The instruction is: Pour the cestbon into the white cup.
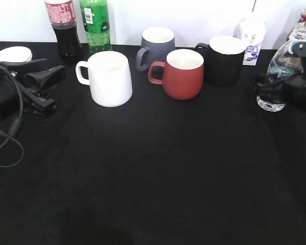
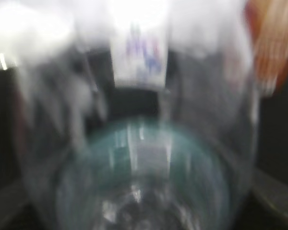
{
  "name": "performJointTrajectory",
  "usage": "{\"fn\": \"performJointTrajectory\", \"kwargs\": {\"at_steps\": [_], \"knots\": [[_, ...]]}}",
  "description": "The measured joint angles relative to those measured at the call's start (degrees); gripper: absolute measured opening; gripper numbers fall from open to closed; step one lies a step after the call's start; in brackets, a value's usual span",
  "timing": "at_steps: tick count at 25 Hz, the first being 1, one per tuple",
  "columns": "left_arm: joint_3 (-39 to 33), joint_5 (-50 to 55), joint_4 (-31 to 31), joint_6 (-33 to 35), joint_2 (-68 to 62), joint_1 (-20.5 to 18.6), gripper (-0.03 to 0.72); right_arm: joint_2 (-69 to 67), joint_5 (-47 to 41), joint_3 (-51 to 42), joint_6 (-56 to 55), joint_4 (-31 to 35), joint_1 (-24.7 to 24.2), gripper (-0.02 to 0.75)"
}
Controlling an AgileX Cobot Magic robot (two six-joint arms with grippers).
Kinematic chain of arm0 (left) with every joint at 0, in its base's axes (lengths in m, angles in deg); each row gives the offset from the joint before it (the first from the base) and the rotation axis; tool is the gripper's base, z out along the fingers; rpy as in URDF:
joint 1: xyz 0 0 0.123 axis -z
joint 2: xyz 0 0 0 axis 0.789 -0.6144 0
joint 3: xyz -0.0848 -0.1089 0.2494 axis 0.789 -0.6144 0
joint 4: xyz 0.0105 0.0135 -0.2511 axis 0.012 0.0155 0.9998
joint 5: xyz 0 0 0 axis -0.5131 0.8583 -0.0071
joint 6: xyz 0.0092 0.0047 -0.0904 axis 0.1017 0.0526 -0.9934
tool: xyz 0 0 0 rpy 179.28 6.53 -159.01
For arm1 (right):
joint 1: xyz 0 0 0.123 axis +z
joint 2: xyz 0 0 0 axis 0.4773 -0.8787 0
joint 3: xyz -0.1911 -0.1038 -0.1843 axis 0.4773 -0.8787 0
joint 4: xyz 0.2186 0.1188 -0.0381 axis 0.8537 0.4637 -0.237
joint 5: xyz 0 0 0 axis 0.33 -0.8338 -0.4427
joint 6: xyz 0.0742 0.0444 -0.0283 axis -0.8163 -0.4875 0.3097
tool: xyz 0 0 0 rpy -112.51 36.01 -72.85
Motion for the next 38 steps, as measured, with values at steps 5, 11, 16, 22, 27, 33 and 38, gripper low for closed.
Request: {"fn": "performJointTrajectory", "kwargs": {"at_steps": [5, 11, 16, 22, 27, 33, 38], "knots": [[0.00, 2.56, -0.04, -0.02, 0.00, 0.00, 0.309, 6.24, -12.41, -0.50, -0.96, 0.04, 0.00, 0.589], [-0.03, 23.15, 0.86, -6.87, 7.36, 0.00, 0.309, 16.53, -43.29, -0.50, -1.32, 0.54, 0.00, 0.589], [4.88, 61.68, 7.82, -15.74, 23.51, 0.23, 0.309, 29.45, -58.38, -0.51, -1.46, 7.15, 0.00, 0.589], [14.19, 94.73, 15.20, -3.64, 45.58, 0.23, 0.309, 58.06, -74.21, -0.51, -1.51, 8.62, 0.00, 0.589], [14.19, 106.42, 16.53, 1.51, 61.44, 0.28, 0.309, 80.85, -94.47, -0.45, -1.51, 8.09, 0.00, 0.589], [9.32, 115.12, 18.08, 7.24, 83.49, 0.28, 0.309, 105.65, -108.35, -5.85, -2.47, -5.18, 0.00, 0.589], [6.60, 115.42, 18.25, 7.52, 85.14, 0.28, 0.309, 107.10, -102.28, -10.07, -3.83, -6.44, 0.00, 0.588]]}}
